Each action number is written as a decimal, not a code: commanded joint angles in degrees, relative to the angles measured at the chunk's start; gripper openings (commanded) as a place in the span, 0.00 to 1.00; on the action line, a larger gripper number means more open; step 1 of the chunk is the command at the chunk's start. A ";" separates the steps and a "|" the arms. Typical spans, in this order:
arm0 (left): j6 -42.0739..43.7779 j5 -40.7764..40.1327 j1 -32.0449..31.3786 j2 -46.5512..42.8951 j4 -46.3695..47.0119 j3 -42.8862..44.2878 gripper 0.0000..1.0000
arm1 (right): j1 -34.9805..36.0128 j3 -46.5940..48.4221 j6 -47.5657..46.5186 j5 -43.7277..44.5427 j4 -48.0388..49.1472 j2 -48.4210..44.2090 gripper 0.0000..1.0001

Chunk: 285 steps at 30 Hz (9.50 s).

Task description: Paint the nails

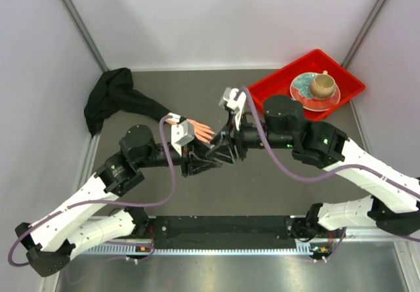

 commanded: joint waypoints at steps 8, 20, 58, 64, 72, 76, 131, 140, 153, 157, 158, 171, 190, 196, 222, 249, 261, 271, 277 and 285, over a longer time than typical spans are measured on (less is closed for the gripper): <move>3.57 -29.69 -0.42 2.30 0.25 -0.03 0.00 | 3.11 10.63 14.71 37.38 -9.68 8.51 0.43; 0.14 -32.94 -0.42 3.80 -1.86 1.46 0.00 | 6.99 17.15 10.31 41.88 -12.77 15.20 0.13; -0.84 -19.39 -0.33 0.28 -2.80 5.33 0.00 | 2.41 -2.30 0.38 17.25 1.59 -2.48 0.29; 0.40 -22.31 -0.33 2.12 -3.70 4.45 0.00 | 3.56 4.66 3.72 25.52 -3.79 3.51 0.47; -0.12 -24.33 -0.33 2.47 -3.52 4.97 0.00 | 4.00 6.43 2.58 28.51 -5.47 5.80 0.38; -1.44 -24.42 -0.33 3.00 -3.09 5.24 0.00 | 4.26 5.99 1.79 29.83 -5.12 6.59 0.21; -3.55 -23.45 -0.33 1.34 12.38 -3.90 0.35 | 4.44 3.26 16.82 35.46 2.97 1.31 0.00; -3.82 -24.33 -0.33 0.45 13.08 -4.69 0.43 | 4.44 3.61 17.26 35.99 2.70 1.40 0.00; -3.99 -23.89 -0.33 0.90 14.57 -4.60 0.19 | 4.61 3.88 17.78 35.99 2.26 1.49 0.00; -3.38 -24.06 -0.33 0.72 14.32 -4.34 0.00 | 4.52 4.22 17.26 35.20 0.86 1.93 0.04; -3.03 -25.37 -0.33 0.63 14.23 -4.60 0.00 | 4.52 4.66 17.00 35.63 -1.32 2.02 0.15; 4.97 -31.28 -0.33 0.10 14.84 -6.71 0.00 | 4.44 26.72 23.94 42.49 -25.86 15.89 0.51; 1.81 -24.43 -0.33 -1.91 15.10 -7.77 0.00 | 4.35 22.78 17.29 37.14 -20.77 15.30 0.00; -5.12 0.24 0.37 -2.54 19.56 -6.45 0.00 | 3.91 5.22 -4.83 11.77 -5.49 3.35 0.00; 7.52 -25.90 0.28 -2.09 2.36 -3.11 0.00 | 3.82 12.30 11.70 31.14 -12.93 7.11 0.53; 3.13 -34.00 0.28 -6.93 10.10 -8.56 0.00 | 5.49 27.25 16.11 37.13 -17.69 20.47 0.40; 3.48 -34.35 0.28 -6.84 9.57 -8.73 0.00 | 5.49 27.87 17.61 36.96 -16.46 21.97 0.34; 0.76 -25.08 0.28 -7.19 10.26 -8.29 0.00 | 5.58 27.61 11.38 32.06 -18.13 21.71 0.00; -9.24 9.03 0.37 -6.85 16.58 -6.45 0.00 | 5.49 14.36 -5.03 4.40 -7.95 11.00 0.00; -29.08 26.39 0.28 1.16 37.14 -5.22 0.00 | 4.87 3.61 -11.04 -13.06 2.18 2.55 0.00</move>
